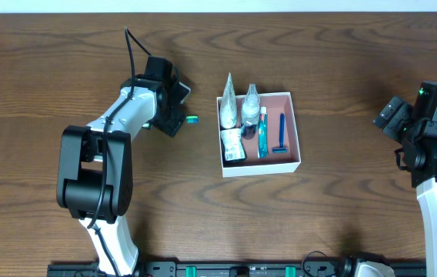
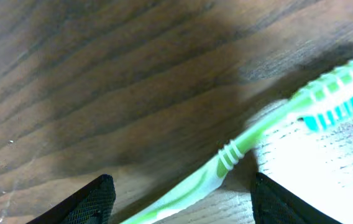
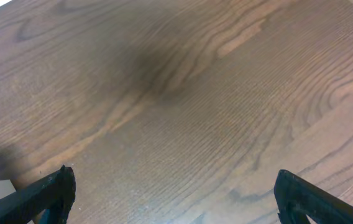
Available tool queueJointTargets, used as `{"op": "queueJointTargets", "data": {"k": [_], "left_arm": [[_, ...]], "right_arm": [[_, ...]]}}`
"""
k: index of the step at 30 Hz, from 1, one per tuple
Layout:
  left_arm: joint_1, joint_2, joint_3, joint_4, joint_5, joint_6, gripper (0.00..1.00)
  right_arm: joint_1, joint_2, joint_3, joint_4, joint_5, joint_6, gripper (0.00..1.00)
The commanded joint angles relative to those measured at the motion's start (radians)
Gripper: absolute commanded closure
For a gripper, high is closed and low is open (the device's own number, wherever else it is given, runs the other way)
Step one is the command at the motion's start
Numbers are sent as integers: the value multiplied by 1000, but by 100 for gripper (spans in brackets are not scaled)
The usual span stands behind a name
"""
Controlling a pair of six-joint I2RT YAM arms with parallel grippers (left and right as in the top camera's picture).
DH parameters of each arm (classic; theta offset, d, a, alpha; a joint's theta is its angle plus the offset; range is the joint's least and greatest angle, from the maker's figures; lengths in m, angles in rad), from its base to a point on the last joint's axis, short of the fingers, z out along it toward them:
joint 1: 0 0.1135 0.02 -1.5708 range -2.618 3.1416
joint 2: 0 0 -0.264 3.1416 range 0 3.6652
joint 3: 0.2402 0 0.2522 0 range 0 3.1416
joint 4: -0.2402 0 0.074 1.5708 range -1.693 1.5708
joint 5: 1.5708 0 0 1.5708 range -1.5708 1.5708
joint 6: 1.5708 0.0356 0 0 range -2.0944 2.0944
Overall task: Pack container
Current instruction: 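Grasp the green-white toothbrush with the left gripper and lift it, then carry toothbrush with left gripper and lower it into the box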
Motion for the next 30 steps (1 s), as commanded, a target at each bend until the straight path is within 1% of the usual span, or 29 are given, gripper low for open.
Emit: {"op": "queueJointTargets", "data": {"k": [1,4,9,11,13,14,17,18,19,25,27,30], "left_arm": [[4,33,-15,-35,45,-6,28],[4,33,-15,-62,94,-6,28],[4,33,-15,-112,127,-35,28],[4,33,-15,-133,146,-35,31],[4,33,-15,-158,160,-46,37],[4,33,-16,-164,164,-52,42],[4,33,-16,-177,167,-96,60],[4,33,-16,-180,167,-104,68],[4,33,-17,-181,167,-120,71],[4,33,-17,-191,167,-180,79],[4,33,-17,-195,167,-211,79],[4,33,-17,-207,167,-287,81]], "right_arm": [[-8,-1,2,-1,14,2,1],[-8,-1,2,-1,14,2,1],[-8,-1,2,-1,14,2,1],[-8,-1,2,-1,14,2,1],[-8,-1,2,-1,14,2,1],[-8,0,2,-1,14,2,1],[-8,-1,2,-1,14,2,1],[-8,-1,2,-1,14,2,1],[-8,-1,2,-1,14,2,1],[-8,-1,2,-1,14,2,1],[-8,-1,2,-2,14,2,1],[-8,-1,2,-1,14,2,1]]}}
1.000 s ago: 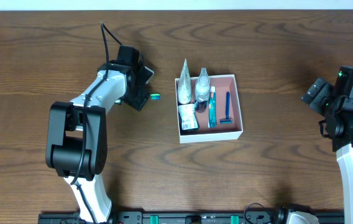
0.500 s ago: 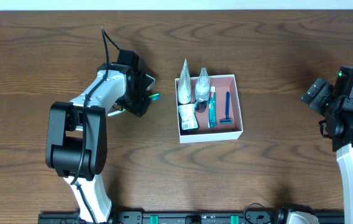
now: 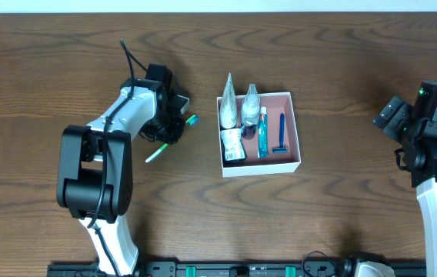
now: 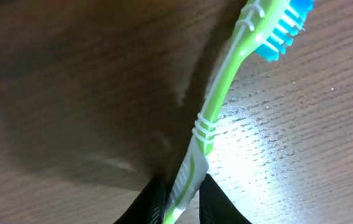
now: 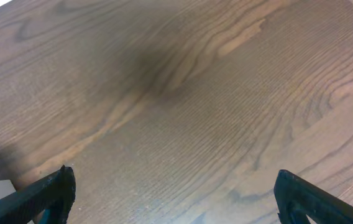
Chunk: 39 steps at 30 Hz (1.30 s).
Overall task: Pack container
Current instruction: 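Carry toothbrush with left gripper and lower it into the box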
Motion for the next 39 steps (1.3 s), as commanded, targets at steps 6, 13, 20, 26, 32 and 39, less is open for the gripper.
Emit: {"op": "queueJointTargets", "data": {"k": [6,13,20,26,32,39], "left_arm": [[2,25,-17,-56,19,-129,90],[2,-58,20,-131,45,-130,94],[-4,-272,74,-153,219,-137,94],[-71,-530,129,-120,307,-185,94],[-217,-758,137,40,228,-354,94],[-520,-787,130,193,-110,-596,94]], "right_arm": [[-8,-1,2,-1,14,2,1],[-8,-1,2,-1,14,2,1],[-8,-1,2,-1,14,2,1],[-8,-1,2,-1,14,2,1],[-8,-1,2,-2,14,2,1],[-8,-1,2,-1,14,2,1]]}}
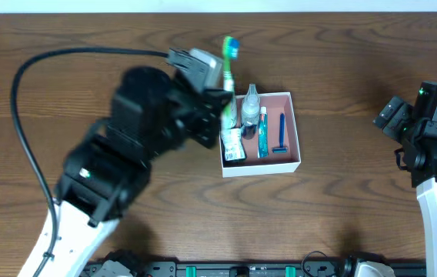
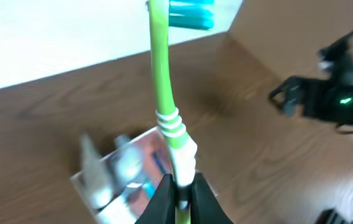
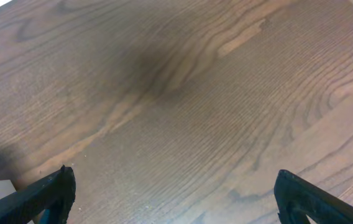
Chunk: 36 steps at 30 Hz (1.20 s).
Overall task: Pack container
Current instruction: 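Carry toothbrush with left gripper and lower it into the box, then open left gripper and withdraw it from the box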
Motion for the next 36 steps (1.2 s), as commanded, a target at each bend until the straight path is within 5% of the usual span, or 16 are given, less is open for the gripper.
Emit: {"op": "queueJointTargets", "data": {"k": [1,6,13,32,36], "left_arm": [[-148,53,-6,43,-266,-202,94],[-291,194,-6,95,-451,-347,94],[-329,431,-6,188,-482,-453,94],[-327,637,-7,174,-481,-493,94],[-327,637,-10,159,-481,-492,83]], "right_arm": [[-8,-1,2,-2,14,2,1],[-8,-1,2,-2,14,2,1],[-8,-1,2,-2,14,2,1],[-8,-1,2,-2,14,2,1],[-8,-1,2,-2,14,2,1]]}}
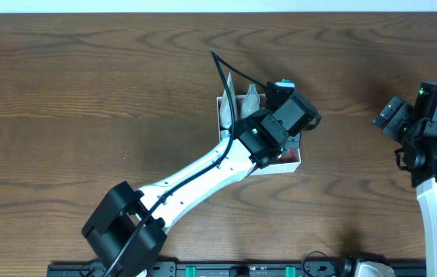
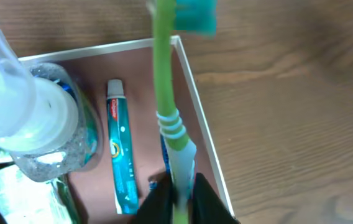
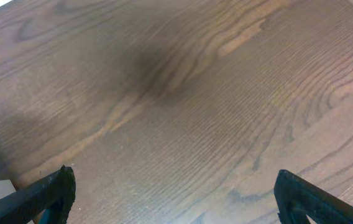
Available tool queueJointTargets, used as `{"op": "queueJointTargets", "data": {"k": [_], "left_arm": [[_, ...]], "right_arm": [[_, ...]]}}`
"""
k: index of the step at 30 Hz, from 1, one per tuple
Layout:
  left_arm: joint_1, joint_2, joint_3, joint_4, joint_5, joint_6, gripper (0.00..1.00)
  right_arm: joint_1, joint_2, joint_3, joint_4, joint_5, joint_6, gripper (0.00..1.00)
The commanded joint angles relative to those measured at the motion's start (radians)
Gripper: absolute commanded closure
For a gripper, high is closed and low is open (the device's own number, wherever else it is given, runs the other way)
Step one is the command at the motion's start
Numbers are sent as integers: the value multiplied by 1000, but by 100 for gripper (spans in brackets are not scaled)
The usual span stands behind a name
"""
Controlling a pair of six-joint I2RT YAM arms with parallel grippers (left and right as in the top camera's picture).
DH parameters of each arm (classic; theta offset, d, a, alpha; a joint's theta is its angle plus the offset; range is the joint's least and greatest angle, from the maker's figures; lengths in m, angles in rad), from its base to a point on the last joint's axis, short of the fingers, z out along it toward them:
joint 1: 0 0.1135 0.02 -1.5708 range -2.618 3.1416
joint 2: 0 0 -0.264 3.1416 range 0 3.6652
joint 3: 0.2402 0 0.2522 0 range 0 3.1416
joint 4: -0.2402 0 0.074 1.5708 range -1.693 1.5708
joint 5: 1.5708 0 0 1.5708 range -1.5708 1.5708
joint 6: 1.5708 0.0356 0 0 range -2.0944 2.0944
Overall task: Pack container
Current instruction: 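Open left gripper and withdraw it from the box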
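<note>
The white box (image 2: 192, 81) with a pink floor holds a toothpaste tube (image 2: 119, 149), a clear bottle (image 2: 46, 118) and a foil pouch (image 1: 228, 91). My left gripper (image 2: 179, 193) is shut on the handle of a green toothbrush (image 2: 164, 93) with blue bristles. It holds the brush over the right side of the box, bristle end pointing to the far rim. In the overhead view the left gripper (image 1: 284, 115) covers much of the box (image 1: 298, 160), and the brush head (image 1: 284, 82) pokes out past it. A blue razor lies mostly hidden behind the brush. My right gripper (image 3: 173, 205) is open over bare wood.
The right arm (image 1: 434, 135) stands at the table's right edge, well away from the box. A wood table (image 1: 88, 92) surrounds the box, and the left arm's white link (image 1: 195, 177) stretches across it from the near edge.
My left gripper held the toothbrush upright, high above the table just left of the box. Now it is down low over the box's right side. The right arm has not moved.
My left gripper stood open around the toothbrush lying on the table left of the box. Then it was shut on the handle there. Later it held the brush high beside the box, and now it holds it over the box. The right gripper stayed open throughout.
</note>
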Motion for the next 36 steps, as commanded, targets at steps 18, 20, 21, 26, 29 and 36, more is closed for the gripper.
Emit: {"op": "queueJointTargets", "data": {"k": [18,20,21,26,29,36], "left_arm": [[2,-45,-8,-15,8,121,68],[2,-100,-8,-40,6,174,67],[2,-132,-8,-55,6,206,64],[2,-327,-8,-207,3,406,52],[2,-448,-8,-338,2,436,2],[2,-649,-8,-690,10,430,2]], "right_arm": [[-8,-1,2,-1,14,2,1],[-8,-1,2,-1,14,2,1],[-8,-1,2,-1,14,2,1],[-8,0,2,-1,14,2,1],[-8,-1,2,-1,14,2,1],[-8,-1,2,-1,14,2,1]]}}
